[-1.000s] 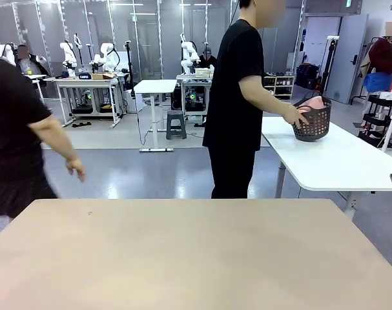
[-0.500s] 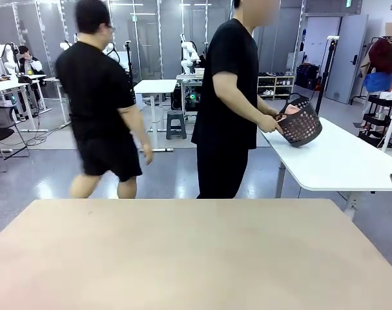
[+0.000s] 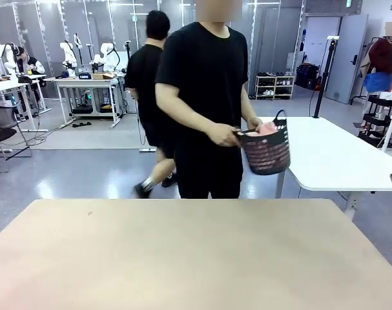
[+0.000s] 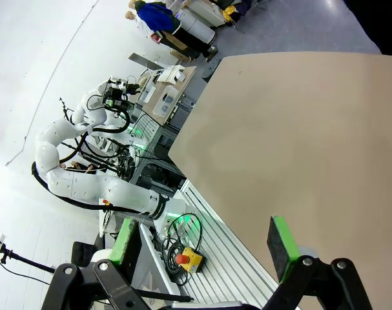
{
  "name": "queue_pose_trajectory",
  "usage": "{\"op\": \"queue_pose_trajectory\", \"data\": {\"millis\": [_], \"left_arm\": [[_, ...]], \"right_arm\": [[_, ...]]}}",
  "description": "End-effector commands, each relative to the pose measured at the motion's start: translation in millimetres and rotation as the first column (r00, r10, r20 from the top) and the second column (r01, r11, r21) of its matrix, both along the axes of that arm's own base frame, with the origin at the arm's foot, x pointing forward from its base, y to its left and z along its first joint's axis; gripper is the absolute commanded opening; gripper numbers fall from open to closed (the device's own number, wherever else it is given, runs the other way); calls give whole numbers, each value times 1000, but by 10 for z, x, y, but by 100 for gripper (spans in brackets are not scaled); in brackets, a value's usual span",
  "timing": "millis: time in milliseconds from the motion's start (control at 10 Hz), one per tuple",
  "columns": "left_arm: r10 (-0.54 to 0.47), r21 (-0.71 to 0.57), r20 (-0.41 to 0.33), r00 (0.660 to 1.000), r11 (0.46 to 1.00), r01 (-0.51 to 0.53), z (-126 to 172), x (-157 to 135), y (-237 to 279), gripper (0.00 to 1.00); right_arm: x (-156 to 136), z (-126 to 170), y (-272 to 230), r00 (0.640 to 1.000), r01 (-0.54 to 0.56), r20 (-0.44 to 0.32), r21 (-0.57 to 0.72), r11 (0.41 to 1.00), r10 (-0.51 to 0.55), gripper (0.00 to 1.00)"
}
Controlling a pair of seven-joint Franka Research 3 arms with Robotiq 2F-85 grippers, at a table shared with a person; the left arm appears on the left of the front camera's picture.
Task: Fold the towel.
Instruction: Grab the top end of the 100 cm Hotel Towel extended by the human.
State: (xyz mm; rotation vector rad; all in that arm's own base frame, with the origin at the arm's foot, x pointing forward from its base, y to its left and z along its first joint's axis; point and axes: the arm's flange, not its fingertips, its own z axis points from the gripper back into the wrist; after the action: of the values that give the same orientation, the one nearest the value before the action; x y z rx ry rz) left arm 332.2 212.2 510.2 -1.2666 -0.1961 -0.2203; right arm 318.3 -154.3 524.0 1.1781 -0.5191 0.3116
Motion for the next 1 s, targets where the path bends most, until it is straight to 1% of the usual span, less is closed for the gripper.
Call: {"op": "queue_pose_trajectory", "data": {"millis": [0, 900], "left_arm": [[-10, -5, 4, 1000, 1000, 10, -3, -6, 9, 100], [-10, -5, 4, 1000, 1000, 10, -3, -6, 9, 100]], "right_arm": [[10, 13, 0, 1000, 0, 7, 10, 1000, 0, 100], [10, 13, 0, 1000, 0, 7, 10, 1000, 0, 100]]}}
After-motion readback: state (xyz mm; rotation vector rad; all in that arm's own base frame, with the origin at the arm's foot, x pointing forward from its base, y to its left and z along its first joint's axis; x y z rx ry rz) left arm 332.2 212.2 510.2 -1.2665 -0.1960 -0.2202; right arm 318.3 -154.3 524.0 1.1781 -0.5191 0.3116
